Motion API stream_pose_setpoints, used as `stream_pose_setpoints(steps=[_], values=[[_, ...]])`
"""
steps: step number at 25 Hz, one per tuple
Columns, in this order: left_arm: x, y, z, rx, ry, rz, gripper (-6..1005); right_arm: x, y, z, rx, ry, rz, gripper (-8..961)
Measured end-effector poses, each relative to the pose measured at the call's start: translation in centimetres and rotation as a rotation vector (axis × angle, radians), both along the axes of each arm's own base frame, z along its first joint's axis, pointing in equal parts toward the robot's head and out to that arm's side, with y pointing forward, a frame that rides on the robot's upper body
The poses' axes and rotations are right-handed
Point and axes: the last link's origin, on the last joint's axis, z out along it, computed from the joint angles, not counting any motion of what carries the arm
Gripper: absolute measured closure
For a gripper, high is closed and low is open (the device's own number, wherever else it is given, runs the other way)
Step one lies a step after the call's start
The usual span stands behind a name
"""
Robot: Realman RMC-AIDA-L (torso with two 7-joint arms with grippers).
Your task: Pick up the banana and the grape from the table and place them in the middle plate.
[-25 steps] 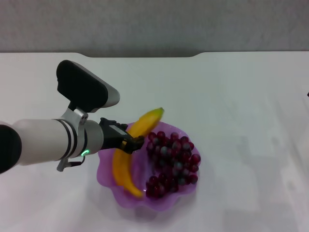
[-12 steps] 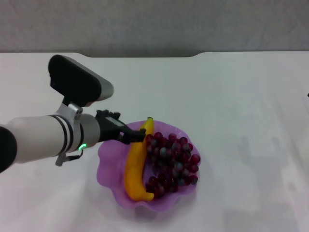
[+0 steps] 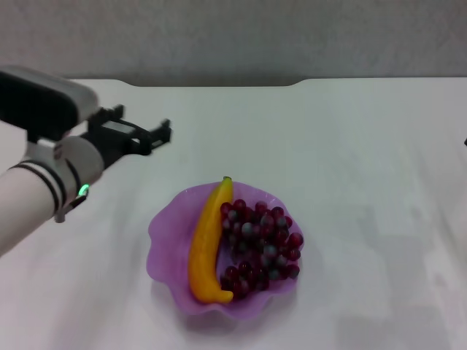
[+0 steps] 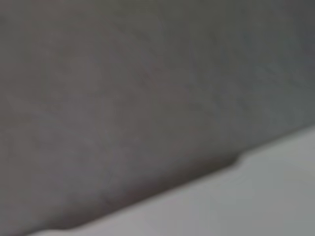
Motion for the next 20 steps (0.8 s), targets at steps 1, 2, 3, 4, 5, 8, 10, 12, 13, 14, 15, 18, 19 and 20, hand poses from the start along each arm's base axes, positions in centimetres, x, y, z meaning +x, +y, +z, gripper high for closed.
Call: stream_pose_setpoints(steps=[1, 2, 3, 4, 5, 8, 10, 12, 13, 14, 15, 18, 19, 20], values=[[-0.4, 0.1, 0.2, 0.030, -0.011, 0.003, 109, 0.0, 0.0, 0.0, 0.000, 0.000, 0.000, 61], [-0.9, 0.2, 0.4, 0.059, -0.019, 0.008, 109, 0.0, 0.0, 0.0, 0.000, 0.000, 0.000, 61], [-1.4, 0.3, 0.5, 0.083, -0.021, 0.012, 109, 0.0, 0.0, 0.0, 0.000, 0.000, 0.000, 61], [-1.7, 0.5, 0.5, 0.099, -0.020, 0.016, 109, 0.0, 0.0, 0.0, 0.000, 0.000, 0.001, 61], [-2.3, 0.7, 0.6, 0.127, -0.017, 0.023, 109, -0.1, 0.1, 0.0, 0.000, 0.000, 0.002, 61], [-3.3, 1.6, 0.7, 0.190, -0.023, 0.032, 109, -0.2, 0.2, 0.0, 0.000, 0.000, 0.004, 61], [-4.0, 1.9, 0.4, 0.218, -0.031, 0.036, 109, -0.2, 0.2, 0.0, 0.000, 0.000, 0.006, 61], [-4.3, 2.2, 0.2, 0.240, -0.036, 0.023, 109, -0.2, 0.2, 0.0, 0.000, 0.000, 0.007, 62], [-4.5, 2.2, 0.2, 0.254, -0.041, 0.011, 109, -0.3, 0.3, 0.0, 0.000, 0.000, 0.008, 62], [-4.7, 2.2, 0.2, 0.261, -0.041, 0.001, 109, -0.4, 0.4, 0.0, 0.000, 0.000, 0.010, 62], [-4.9, 2.2, 0.2, 0.266, -0.040, -0.014, 109, -0.4, 0.4, 0.0, -0.001, 0.000, 0.012, 62], [-5.4, 2.5, 0.3, 0.259, -0.071, -0.044, 109, -0.6, 0.7, 0.0, -0.003, 0.000, 0.016, 62], [-5.6, 2.7, 0.5, 0.257, -0.091, -0.038, 109, -0.7, 0.8, -0.1, -0.004, 0.000, 0.018, 62], [-5.8, 3.0, 0.8, 0.259, -0.113, -0.026, 109, -0.8, 0.8, -0.1, -0.005, 0.000, 0.019, 62]])
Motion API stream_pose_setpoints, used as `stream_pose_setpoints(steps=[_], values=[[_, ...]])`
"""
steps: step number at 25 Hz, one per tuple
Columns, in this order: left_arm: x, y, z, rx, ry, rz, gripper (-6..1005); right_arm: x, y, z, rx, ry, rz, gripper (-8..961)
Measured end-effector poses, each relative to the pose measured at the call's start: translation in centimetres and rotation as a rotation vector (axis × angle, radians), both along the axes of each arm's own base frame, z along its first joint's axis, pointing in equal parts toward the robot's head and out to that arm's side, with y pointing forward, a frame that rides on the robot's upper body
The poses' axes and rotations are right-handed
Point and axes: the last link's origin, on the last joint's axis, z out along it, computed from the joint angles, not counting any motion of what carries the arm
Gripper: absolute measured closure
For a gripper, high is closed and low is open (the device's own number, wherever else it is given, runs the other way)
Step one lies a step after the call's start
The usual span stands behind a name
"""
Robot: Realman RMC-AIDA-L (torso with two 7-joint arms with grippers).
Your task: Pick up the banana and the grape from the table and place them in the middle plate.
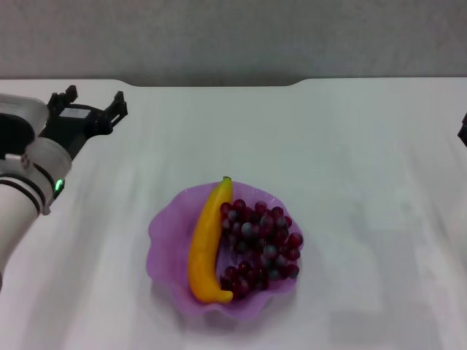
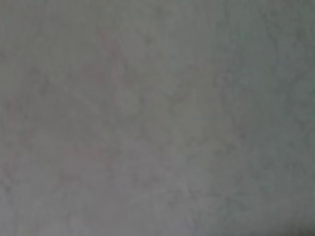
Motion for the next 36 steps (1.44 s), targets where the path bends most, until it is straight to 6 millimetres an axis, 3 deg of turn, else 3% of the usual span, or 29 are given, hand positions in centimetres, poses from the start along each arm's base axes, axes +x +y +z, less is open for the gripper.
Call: stream_pose_setpoints(steps=[2, 4, 10, 21, 29, 36], values=[[-0.3, 0.2, 0.3, 0.008, -0.016, 0.015, 109, -0.1, 0.3, 0.0, -0.002, -0.004, 0.003, 62], [-1.5, 0.7, 1.9, 0.075, -0.054, 0.065, 109, -0.2, 0.6, 0.1, -0.001, -0.010, 0.004, 62], [-2.5, 0.2, 3.7, 0.191, -0.029, 0.069, 109, -0.4, 1.1, 0.6, 0.017, -0.005, 0.005, 61], [-4.8, -0.5, 4.7, 0.240, -0.031, 0.165, 109, -0.1, 2.5, 0.4, -0.025, -0.052, -0.030, 62], [-5.3, -0.5, 4.8, 0.234, -0.026, 0.187, 109, 1.0, 2.7, 1.9, 0.057, 0.013, -0.100, 61], [-5.5, -0.9, 4.4, 0.212, 0.054, 0.184, 109, 0.6, 2.8, 1.6, 0.044, 0.000, -0.089, 61]])
